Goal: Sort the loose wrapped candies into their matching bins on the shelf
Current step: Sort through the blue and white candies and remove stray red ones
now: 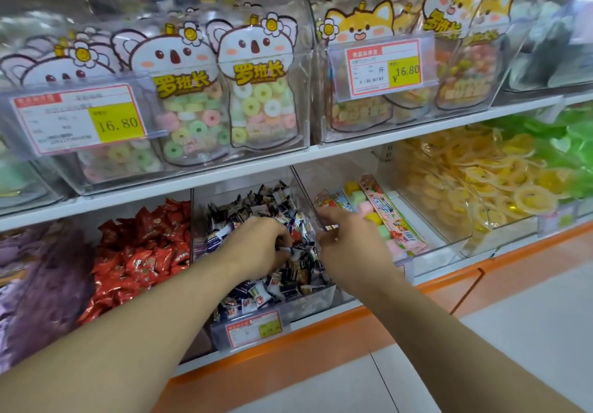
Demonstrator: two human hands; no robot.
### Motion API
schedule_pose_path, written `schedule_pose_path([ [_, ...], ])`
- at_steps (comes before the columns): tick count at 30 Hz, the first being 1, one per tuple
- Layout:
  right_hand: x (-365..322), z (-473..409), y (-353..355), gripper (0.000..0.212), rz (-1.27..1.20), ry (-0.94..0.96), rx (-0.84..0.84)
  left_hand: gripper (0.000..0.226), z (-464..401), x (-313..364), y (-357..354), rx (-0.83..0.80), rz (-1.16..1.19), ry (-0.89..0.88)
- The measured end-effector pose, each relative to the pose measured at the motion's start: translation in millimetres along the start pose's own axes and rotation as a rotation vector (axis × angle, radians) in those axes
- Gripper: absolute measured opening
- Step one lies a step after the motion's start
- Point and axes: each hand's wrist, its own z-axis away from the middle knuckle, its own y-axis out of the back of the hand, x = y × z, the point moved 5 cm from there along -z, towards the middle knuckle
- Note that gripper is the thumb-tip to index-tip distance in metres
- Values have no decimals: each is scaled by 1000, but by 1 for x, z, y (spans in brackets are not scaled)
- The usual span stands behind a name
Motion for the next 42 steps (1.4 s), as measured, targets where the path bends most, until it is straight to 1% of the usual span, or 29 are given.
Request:
schedule_pose_path([
  [2,0,1,0,38,-3,1,-6,7,-2,-1,4,22,-28,32],
  [4,-2,1,0,36,-1,11,-14,13,-6,-5,6,55,-42,67],
  [7,-3,1,0,38,11,25,-15,10,-9,-6,5,35,56,108],
  [8,-3,1,1,39,18,30,-12,16,-10,-5,3,8,102,128],
  [9,-4,1,1,39,23,34,-9,26,-11,-4,1,-19,129,144],
  [11,-4,1,1,37,25,33,-5,43,-13,1,-2,-47,86,146],
  [12,-4,1,0,37,25,32,-4,47,-14,3,-3,-45,63,145],
  [15,-3,1,-1,37,24,32,-5,39,-18,4,-3,-42,93,185],
  [18,-3,1,0,37,11,40,-1,15,-23,2,-9,-46,115,228],
  [19,-3,1,-1,37,4,39,0,10,-24,0,-10,-40,123,235],
  [21,-2,2,-1,36,2,40,-3,13,-24,-3,-12,-23,178,229],
  [24,-2,1,-3,40,3,43,-12,17,-14,1,-4,23,296,160],
  [29,-2,-1,0,38,-9,33,-10,22,24,15,24,198,601,25],
  [32,-1,-1,-1,42,-4,9,-11,15,59,12,44,316,673,-5],
  [35,-2,1,-1,45,-9,3,-19,11,99,-8,62,441,654,27],
  [38,-3,3,-2,47,13,3,-7,11,133,-47,75,564,566,128],
  [40,-3,3,-5,48,25,-12,0,20,146,-71,77,566,426,214],
  [42,-2,3,-6,48,13,-35,5,36,151,-78,77,510,263,241],
])
